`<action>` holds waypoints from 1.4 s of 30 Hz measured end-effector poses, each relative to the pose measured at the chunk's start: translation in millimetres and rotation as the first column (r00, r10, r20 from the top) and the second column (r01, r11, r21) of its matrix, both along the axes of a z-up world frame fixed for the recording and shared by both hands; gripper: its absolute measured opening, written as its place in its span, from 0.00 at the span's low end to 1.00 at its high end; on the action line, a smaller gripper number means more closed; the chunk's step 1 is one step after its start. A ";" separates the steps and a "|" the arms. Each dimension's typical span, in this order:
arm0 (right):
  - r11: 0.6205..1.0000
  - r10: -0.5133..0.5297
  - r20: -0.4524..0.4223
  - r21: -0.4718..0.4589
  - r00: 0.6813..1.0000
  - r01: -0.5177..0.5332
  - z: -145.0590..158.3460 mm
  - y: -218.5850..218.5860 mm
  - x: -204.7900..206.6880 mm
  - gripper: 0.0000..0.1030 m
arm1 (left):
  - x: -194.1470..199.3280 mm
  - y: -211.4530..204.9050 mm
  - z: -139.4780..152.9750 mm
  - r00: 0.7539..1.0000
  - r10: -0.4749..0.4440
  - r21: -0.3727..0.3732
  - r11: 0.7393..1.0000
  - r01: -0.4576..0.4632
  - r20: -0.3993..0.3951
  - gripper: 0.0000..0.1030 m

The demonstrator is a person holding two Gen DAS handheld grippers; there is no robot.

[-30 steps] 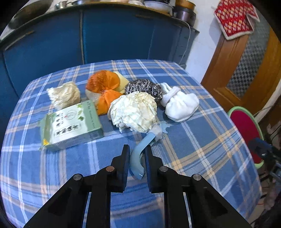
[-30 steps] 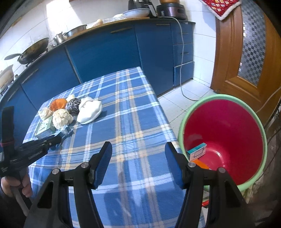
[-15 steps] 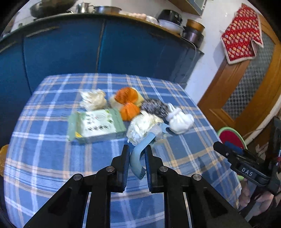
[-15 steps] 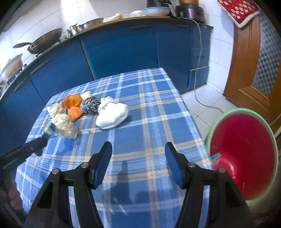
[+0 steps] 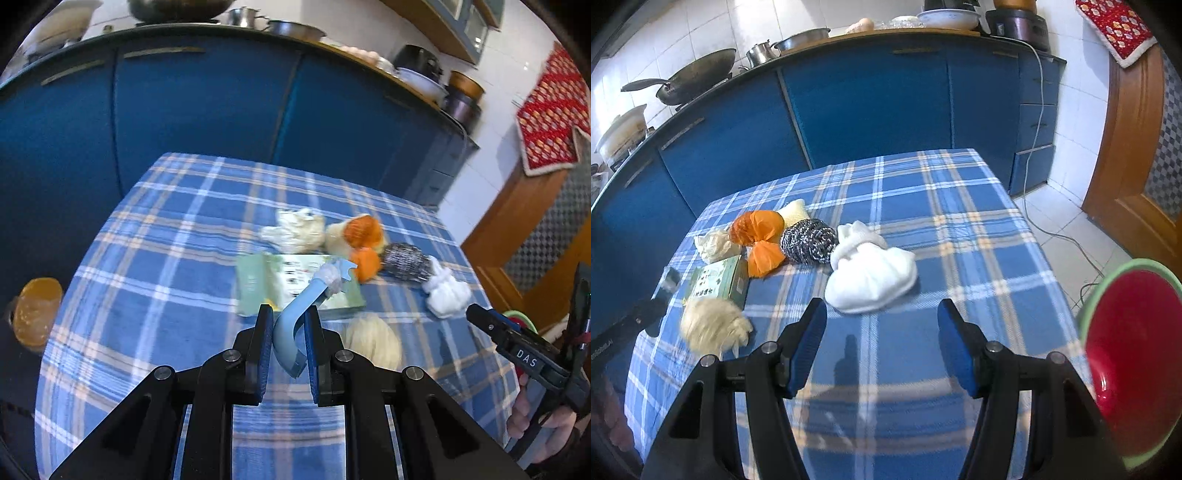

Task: Collect trash
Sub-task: 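Grasp the light blue plastic piece with the left tool while the right tool grasps the white cloth, then carry the blue plastic piece and white cloth over the red bucket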

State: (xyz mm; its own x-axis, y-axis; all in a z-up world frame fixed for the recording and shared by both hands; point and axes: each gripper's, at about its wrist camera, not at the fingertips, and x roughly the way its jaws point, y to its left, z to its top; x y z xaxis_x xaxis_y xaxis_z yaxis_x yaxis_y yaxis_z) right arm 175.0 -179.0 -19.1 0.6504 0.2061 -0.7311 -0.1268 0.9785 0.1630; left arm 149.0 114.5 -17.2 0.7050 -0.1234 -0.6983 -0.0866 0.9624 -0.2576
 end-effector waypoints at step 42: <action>0.998 0.045 0.035 0.039 0.998 -0.046 12.4 -7.0 -15.2 0.18 | -4.7 -17.2 7.5 1.000 0.008 0.027 1.000 -0.008 0.005 0.17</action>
